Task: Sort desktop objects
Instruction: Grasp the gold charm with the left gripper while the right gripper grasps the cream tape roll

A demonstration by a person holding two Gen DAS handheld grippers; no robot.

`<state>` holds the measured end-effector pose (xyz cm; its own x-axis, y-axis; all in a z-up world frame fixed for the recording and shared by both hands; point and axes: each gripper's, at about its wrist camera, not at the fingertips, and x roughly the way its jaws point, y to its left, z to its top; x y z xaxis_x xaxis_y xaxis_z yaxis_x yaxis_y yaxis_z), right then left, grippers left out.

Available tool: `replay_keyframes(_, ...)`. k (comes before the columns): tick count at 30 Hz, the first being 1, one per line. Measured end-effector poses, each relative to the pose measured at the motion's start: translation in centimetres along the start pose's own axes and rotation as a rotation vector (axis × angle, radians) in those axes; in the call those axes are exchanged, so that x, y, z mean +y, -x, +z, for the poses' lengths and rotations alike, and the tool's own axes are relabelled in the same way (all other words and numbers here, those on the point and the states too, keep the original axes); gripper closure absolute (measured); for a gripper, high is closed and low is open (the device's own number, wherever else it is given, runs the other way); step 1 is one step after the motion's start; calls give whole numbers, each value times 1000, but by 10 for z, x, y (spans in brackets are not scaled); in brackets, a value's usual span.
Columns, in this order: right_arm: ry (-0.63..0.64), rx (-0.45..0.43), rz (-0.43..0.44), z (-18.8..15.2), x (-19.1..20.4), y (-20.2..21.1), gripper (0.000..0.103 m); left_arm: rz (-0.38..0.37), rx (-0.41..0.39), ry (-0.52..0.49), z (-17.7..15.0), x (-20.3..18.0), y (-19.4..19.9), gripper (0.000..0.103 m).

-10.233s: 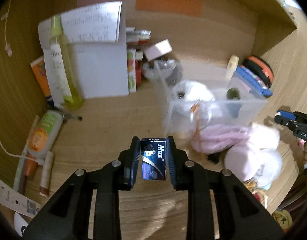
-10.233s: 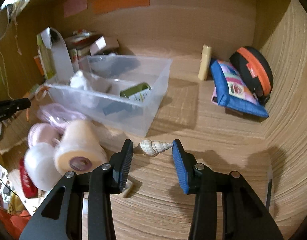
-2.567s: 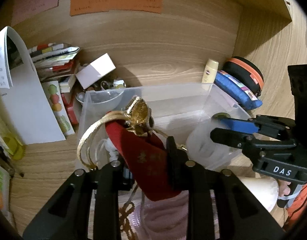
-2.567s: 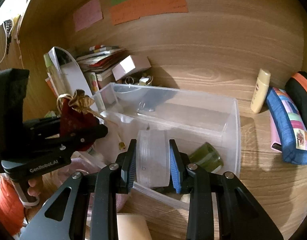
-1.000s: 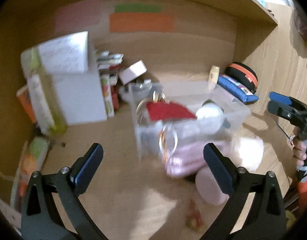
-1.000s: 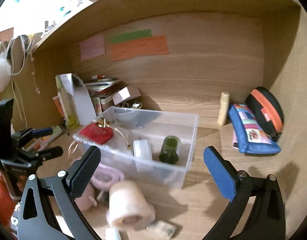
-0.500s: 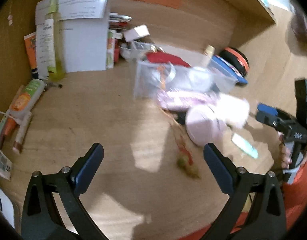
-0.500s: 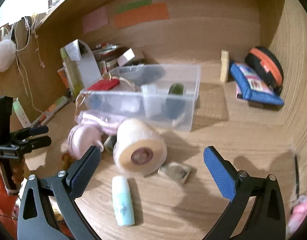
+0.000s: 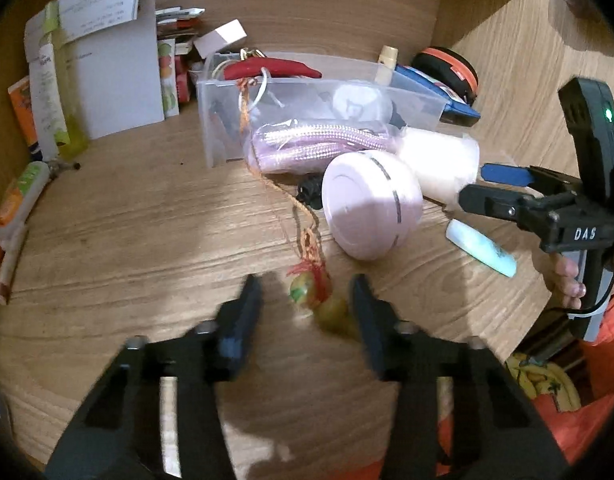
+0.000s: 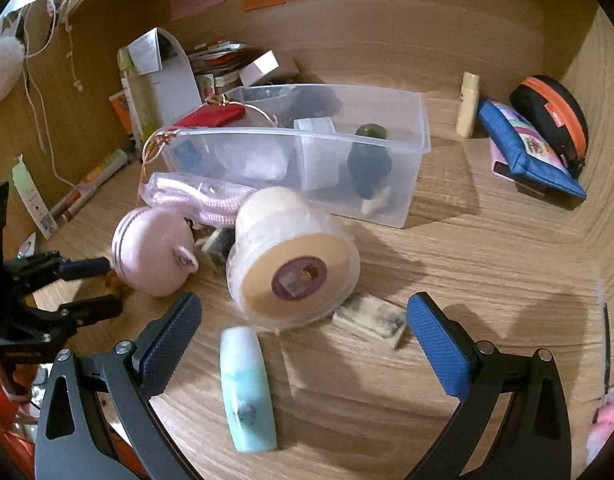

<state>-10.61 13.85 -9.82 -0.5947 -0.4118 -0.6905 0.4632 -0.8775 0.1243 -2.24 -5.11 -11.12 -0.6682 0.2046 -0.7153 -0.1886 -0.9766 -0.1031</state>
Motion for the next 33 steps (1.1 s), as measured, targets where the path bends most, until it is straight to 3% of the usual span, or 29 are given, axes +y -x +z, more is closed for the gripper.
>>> replay_keyframes(3, -15, 22, 14, 7, 1, -10, 1, 17, -4, -18, 2, -2, -3, 74)
replay_keyframes(10, -51, 39, 36, 15, -1, -20, 4, 32, -29, -19, -2, 1, -1, 74)
replay_keyframes(12, -31, 50, 40, 19, 1, -25, 11, 40, -35, -3, -2, 5, 1, 74)
replay_keyframes(14, -19, 72, 47, 21, 1, -32, 27, 47, -50, 14, -3, 10, 5, 74)
replay_keyframes(16, -21, 85, 42, 21, -1, -36, 34, 52, -65, 28, -1, 15, 10, 74)
replay_keyframes(33, -89, -57, 73, 29, -13, -3, 36, 109, -241, 131, 34, 48, 53, 74)
